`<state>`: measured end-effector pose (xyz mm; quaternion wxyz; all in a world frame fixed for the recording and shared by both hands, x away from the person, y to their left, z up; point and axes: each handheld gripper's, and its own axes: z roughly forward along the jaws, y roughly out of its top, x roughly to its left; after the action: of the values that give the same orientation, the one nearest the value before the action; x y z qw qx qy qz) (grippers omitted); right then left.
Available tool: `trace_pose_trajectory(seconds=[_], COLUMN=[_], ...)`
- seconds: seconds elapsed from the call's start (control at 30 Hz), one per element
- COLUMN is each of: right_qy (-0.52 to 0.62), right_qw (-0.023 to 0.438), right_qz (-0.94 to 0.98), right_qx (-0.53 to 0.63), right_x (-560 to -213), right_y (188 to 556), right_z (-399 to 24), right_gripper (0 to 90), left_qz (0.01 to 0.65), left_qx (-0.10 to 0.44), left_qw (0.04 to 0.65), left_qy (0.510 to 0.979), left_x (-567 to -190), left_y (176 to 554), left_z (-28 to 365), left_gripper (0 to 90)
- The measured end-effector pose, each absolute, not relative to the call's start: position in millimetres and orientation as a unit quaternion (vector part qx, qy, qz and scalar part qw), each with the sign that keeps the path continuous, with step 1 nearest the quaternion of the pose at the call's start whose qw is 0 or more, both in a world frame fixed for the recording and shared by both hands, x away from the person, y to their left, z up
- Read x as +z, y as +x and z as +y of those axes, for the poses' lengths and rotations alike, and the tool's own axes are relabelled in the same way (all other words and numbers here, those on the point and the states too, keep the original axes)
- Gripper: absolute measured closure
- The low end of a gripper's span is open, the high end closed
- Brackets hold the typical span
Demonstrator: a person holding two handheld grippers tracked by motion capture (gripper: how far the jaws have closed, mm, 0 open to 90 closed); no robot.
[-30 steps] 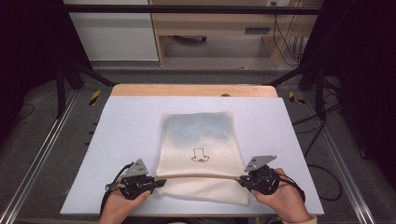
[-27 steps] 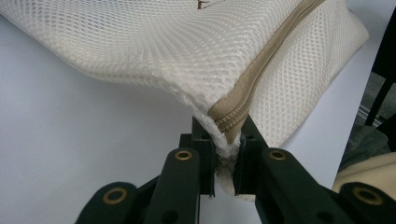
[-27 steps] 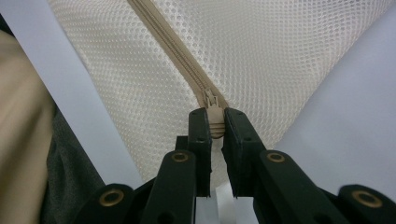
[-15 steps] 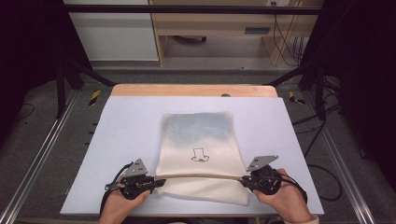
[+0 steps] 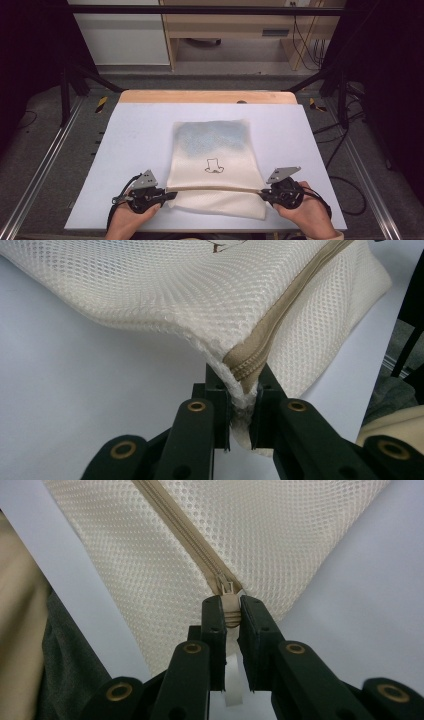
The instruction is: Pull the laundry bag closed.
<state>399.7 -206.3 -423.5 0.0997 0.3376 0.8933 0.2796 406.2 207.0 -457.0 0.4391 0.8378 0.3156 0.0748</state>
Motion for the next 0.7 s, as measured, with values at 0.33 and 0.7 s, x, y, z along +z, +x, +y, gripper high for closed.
trace_pose_trajectory(seconds=[0.33,0.7], right_qy=[0.342,0.347], right_qw=[0.094,0.088], right_qz=[0.895,0.895], right_qx=[0.272,0.266], right_x=[-427.9,-433.6], right_y=[400.7,401.9], right_z=[-207.6,-209.8], right_gripper=[81.7,81.7], left_qz=[0.316,0.316], left_qx=[0.075,0.076], left_qw=[0.440,0.439], left_qy=[0.837,0.838], left_x=[-456.8,-456.4], left_y=[406.1,406.6], left_z=[207.0,208.0], left_gripper=[81.5,81.6])
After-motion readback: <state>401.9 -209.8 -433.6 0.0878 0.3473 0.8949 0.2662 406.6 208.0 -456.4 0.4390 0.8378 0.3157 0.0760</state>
